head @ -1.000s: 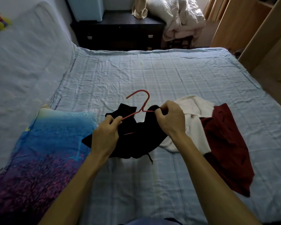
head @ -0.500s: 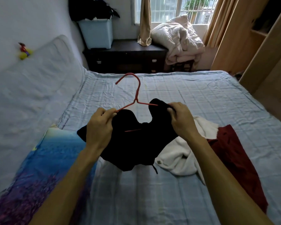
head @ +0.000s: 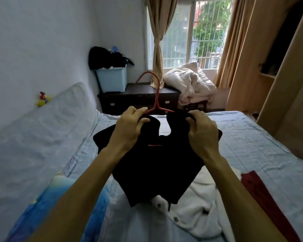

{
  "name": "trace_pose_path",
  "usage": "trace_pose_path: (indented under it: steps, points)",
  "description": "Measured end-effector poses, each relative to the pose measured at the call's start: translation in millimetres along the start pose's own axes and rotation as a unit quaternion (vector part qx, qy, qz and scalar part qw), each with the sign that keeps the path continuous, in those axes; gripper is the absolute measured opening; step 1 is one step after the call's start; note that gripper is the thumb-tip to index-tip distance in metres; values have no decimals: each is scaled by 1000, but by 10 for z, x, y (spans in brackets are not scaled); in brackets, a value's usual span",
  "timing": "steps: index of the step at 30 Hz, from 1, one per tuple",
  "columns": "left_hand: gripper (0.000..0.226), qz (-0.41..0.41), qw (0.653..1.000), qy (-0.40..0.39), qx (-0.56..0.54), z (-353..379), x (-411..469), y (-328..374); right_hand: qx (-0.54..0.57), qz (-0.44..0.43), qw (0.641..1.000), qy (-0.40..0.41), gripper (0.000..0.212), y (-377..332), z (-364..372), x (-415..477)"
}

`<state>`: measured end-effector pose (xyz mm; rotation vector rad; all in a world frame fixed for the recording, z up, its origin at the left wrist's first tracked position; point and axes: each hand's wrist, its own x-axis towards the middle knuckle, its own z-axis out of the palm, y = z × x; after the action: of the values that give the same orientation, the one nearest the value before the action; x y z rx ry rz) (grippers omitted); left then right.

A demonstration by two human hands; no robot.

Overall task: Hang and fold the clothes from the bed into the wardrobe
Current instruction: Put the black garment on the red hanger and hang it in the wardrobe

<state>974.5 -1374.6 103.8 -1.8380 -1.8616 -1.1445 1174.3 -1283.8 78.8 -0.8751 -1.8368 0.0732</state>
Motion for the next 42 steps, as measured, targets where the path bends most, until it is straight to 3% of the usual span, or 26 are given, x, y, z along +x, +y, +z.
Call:
trace_pose_path:
  steps: [8,14,16,22,26,32,37,42]
  points:
    - [47,15,997,55,-43,-327,510,197,7,-5,991,132,23,-59,-411,599]
    - [34,33,994,98,-37,-625,916,389,29,10,984,176,14,-194,-738,932]
    - [28,50,992,111,-36,-683,1025,486,27,13,986,165,15,-208,-863,1025]
    - [17,60,980,187,-28,-602,1035,732,-26,38,999,21,24,15,-1253,1071]
    - [18,47,975,215,-37,-502,973,845,33,31,999,-18,33,158,-1341,942]
    - [18,33,970,232,-61,-424,836,970,16,-6,1000,12,43,100,-1501,986]
    - [19,22,968,237,-81,-406,719,1111,12,-58,998,36,18,-28,-1567,1045]
    - [19,24,978,192,-75,-397,612,1182,-25,-67,994,77,14,-30,-1668,899]
